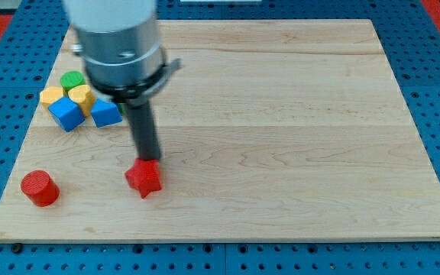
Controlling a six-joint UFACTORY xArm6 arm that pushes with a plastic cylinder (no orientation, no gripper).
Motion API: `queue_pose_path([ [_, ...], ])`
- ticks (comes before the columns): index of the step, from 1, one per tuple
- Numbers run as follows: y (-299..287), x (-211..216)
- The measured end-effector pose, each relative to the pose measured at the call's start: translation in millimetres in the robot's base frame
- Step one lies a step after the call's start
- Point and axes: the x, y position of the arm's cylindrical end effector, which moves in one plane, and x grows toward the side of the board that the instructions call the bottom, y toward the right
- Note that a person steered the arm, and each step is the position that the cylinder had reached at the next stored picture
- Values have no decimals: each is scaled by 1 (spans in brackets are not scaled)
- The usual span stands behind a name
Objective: Push red star into the red circle
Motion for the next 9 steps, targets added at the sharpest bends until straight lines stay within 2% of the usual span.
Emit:
queue_pose_path([
  [1,0,-12],
  [2,61,-36],
  [3,103,-17],
  [5,84,38],
  [6,40,42],
  [7,-4,42],
  [8,4,38],
  [9,30,-2],
])
